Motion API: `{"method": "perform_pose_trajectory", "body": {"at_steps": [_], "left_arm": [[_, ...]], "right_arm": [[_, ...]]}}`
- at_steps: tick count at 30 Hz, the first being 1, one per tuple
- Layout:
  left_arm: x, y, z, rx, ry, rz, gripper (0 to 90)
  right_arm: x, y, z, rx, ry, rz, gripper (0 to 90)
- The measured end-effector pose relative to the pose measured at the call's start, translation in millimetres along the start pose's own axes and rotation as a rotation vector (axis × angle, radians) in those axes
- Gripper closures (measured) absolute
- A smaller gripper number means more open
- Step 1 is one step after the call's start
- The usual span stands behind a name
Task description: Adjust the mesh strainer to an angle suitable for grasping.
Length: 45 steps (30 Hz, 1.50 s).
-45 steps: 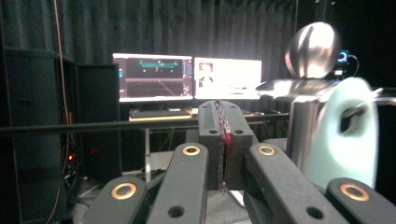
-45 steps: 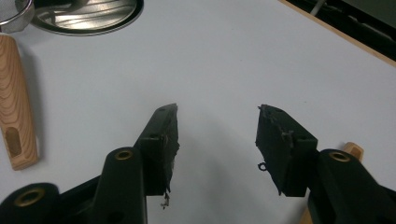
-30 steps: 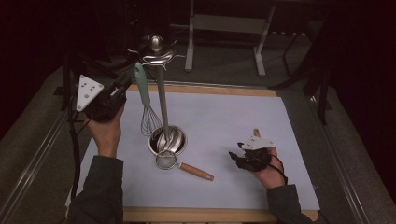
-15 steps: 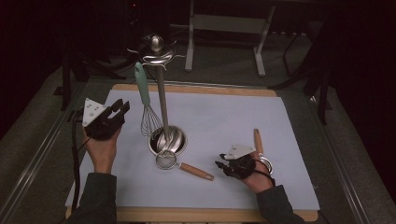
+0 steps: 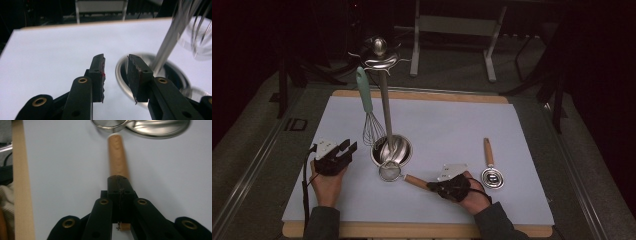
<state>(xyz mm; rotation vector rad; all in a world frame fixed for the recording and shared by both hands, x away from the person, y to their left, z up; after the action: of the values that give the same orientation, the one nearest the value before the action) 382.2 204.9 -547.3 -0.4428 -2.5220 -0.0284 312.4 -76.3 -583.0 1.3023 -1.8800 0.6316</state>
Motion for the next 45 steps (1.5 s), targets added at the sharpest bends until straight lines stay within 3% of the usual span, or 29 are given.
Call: {"method": "perform_pose_trajectory", "body": {"at_steps": [4, 6, 15, 22, 34, 45], "left_arm": [[-6.1, 1.8, 17.0, -0.023, 0.033, -0.038, 66.4], [-8.7, 2.8, 21.0, -0.012, 0.034, -0.031, 66.4], [-16.0, 11.8, 34.0, 0.018, 0.073, -0.052, 65.3], [-16.9, 11.2, 34.4, 0.016, 0.076, -0.052, 65.4], [-16.7, 9.8, 34.9, -0.005, 0.079, -0.059, 65.4], [-16.9, 10.1, 35.0, -0.003, 0.08, -0.065, 65.4]], "right_arm": [[-8.0, 8.4, 0.0, 0.018, 0.017, -0.02, 88.9], [-11.7, 8.3, 2.0, 0.021, 0.033, -0.019, 89.0], [-17.1, -5.2, 10.6, -0.05, 0.05, -0.012, 89.4], [-15.3, -22.9, 12.0, -0.119, 0.05, 0.023, 89.3], [-19.0, -58.3, -1.6, -0.12, 0.109, 0.135, 89.4], [-33.3, -89.9, -24.9, -0.136, 0.147, 0.158, 89.7]]}}
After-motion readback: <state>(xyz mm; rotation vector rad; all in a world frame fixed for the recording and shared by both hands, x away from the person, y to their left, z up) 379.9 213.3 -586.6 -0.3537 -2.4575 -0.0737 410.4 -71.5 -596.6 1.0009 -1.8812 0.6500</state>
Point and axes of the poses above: each handheld gripper's, and its own axes: x roughly backward along the jaws, z roughly out of its underside, y roughly to its left, the point moved 10 cm from there along -x, roughly forward along the jaws, and after that the axes turned 9 degrees about y, right-handed, at the moved point
